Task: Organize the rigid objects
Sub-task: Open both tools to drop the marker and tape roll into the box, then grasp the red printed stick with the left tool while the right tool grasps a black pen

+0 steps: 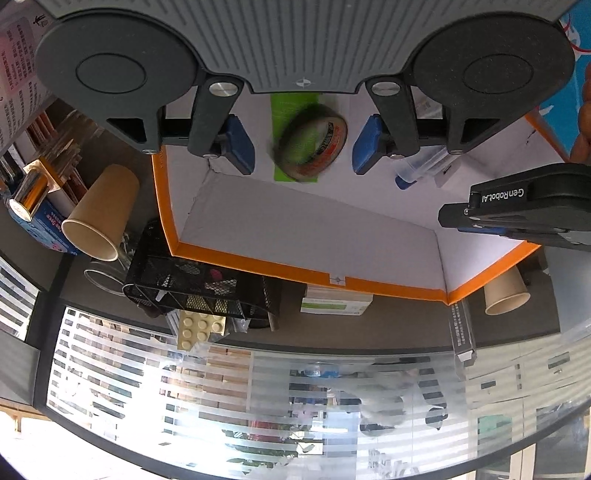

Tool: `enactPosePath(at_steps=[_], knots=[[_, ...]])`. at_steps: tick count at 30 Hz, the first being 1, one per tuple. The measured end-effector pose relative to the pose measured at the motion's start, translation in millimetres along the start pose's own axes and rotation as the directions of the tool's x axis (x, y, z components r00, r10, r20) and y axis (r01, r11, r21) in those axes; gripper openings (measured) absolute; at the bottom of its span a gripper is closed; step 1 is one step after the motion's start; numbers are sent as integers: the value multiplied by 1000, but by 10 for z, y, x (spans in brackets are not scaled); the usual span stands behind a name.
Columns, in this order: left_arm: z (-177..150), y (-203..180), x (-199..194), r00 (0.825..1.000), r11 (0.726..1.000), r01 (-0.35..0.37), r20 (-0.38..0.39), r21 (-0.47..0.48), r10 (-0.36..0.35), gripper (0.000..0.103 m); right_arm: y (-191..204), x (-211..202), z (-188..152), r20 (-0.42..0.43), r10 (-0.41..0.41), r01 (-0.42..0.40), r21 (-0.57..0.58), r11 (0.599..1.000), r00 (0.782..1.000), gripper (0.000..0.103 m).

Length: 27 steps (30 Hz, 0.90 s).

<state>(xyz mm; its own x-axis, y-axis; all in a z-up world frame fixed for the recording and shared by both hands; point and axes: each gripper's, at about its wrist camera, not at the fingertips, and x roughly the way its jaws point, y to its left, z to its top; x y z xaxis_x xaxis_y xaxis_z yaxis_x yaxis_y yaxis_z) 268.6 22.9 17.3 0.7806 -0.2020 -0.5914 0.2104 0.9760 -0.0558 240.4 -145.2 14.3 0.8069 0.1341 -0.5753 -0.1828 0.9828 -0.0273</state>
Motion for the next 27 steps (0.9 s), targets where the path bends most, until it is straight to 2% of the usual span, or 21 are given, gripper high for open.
enactPosePath(at_steps=[3,6,8,10,12,14,16,20,27], knots=[[8,9,-51,1000,1000,-4,10,-4,4,16,-19,-83,6,21,4,-4,16,1000,1000,62],[20,19,-160,999,1000,-11,36,-11,12,28,-29,-228,17,55,0,-1,18,1000,998,62],[17,18,-256,998,1000,-17,57,-13,17,45,-30,-354,7,76,-2,1,16,1000,997,62],[4,8,-367,996,1000,-23,81,-10,23,54,-27,-478,-18,94,-4,3,10,1000,996,62],[-18,-12,-486,995,1000,-26,102,0,25,58,-5,-616,-53,117,-8,9,-5,1000,993,61],[-68,-25,-605,993,1000,-28,118,1,28,76,21,-754,-98,134,-13,16,-19,1000,991,61],[-128,-40,-705,991,1000,-30,127,4,29,83,58,-897,-153,149,-9,15,-34,999,989,61],[-285,-100,-876,991,998,-50,129,44,44,85,157,-1143,-339,152,3,6,-60,998,988,61],[-549,-104,-1038,992,996,-59,112,73,51,90,317,-1268,-740,81,39,-35,-52,998,996,61]])
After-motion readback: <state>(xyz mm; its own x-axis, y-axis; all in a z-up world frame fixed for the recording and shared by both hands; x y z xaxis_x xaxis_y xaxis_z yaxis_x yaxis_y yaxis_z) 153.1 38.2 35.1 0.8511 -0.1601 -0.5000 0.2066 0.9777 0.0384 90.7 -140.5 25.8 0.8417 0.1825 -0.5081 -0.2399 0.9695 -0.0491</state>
